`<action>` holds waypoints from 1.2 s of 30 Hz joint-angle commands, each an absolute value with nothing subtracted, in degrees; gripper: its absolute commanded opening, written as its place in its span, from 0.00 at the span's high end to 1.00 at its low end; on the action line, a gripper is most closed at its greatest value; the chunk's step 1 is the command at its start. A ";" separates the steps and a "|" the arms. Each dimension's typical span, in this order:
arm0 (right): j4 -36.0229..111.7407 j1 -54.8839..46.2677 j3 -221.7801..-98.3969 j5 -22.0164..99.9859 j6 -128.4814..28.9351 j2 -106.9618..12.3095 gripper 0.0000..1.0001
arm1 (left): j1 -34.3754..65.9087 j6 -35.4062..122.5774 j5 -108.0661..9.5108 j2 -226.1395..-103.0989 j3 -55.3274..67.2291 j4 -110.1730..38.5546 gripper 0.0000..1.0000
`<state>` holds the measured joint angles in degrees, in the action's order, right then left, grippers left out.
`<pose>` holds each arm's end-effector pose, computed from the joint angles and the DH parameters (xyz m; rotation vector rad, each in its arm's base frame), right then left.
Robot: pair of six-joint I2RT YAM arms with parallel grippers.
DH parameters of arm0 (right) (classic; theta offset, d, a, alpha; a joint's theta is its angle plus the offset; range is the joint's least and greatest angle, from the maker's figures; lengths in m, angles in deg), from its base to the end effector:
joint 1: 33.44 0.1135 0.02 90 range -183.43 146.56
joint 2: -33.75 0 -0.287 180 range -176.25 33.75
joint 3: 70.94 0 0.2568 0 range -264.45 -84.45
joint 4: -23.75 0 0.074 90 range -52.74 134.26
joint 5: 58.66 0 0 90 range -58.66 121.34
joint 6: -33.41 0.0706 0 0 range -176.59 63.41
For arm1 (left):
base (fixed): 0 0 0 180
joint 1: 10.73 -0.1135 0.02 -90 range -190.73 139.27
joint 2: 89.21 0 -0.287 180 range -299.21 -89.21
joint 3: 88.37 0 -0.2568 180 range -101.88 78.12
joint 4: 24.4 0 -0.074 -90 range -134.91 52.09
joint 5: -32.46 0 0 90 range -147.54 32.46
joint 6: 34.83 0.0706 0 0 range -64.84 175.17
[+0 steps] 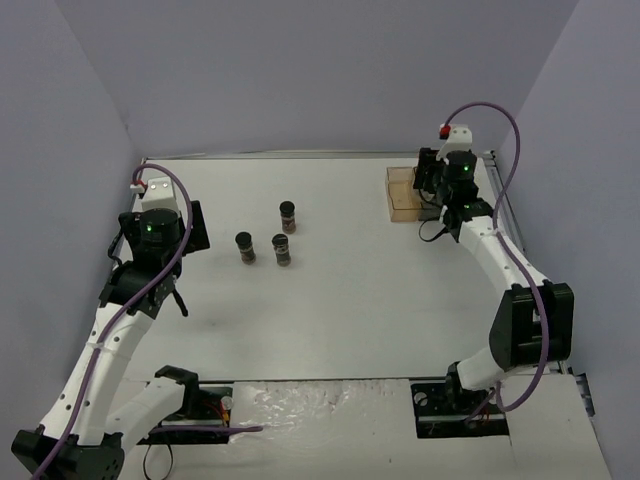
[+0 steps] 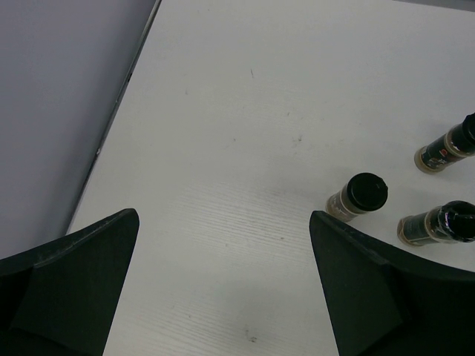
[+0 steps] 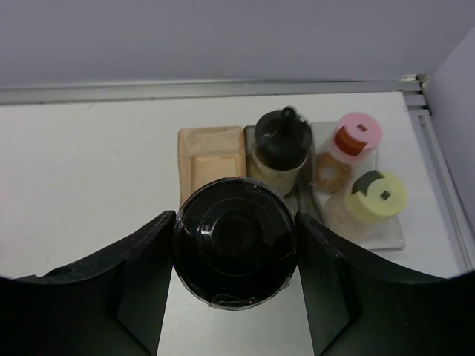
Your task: Organize the condiment bottles
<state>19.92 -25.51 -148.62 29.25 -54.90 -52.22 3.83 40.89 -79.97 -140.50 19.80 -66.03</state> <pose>0.3946 0.0524 0.3515 -0.0620 1.6483 0.0979 0.2109 -0.0270 0.3774 -0.2529 1.8933 0.0401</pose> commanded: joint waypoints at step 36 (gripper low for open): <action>7.82 -35.35 -156.61 34.77 -57.47 -74.71 0.69 | 4.21 42.09 -80.13 -140.98 18.97 -61.47 0.03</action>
